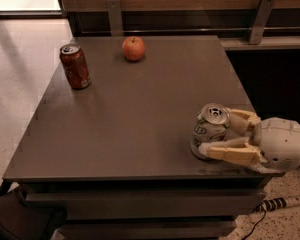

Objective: Move 7up can near apple

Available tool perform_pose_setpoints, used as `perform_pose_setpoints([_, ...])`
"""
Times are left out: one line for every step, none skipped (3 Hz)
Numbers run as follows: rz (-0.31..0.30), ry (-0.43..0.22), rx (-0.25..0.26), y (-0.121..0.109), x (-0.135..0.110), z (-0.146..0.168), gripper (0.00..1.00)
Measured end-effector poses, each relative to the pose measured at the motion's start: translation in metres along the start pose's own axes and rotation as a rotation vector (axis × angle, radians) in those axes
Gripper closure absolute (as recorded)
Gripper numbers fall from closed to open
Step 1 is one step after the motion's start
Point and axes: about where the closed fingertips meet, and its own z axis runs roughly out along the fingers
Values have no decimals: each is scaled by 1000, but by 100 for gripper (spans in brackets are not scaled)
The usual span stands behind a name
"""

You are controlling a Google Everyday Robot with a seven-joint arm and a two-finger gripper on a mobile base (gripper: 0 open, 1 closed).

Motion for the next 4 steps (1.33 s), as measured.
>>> perform_pose_setpoints([-2,1,-4,1,-1,2,62])
perform_pose_setpoints([-4,1,-8,2,-2,4,85])
perform_pose_setpoints([-6,2,-12,3,-3,6,100])
perform_pose_setpoints([3,6,-13,-13,-8,2,100])
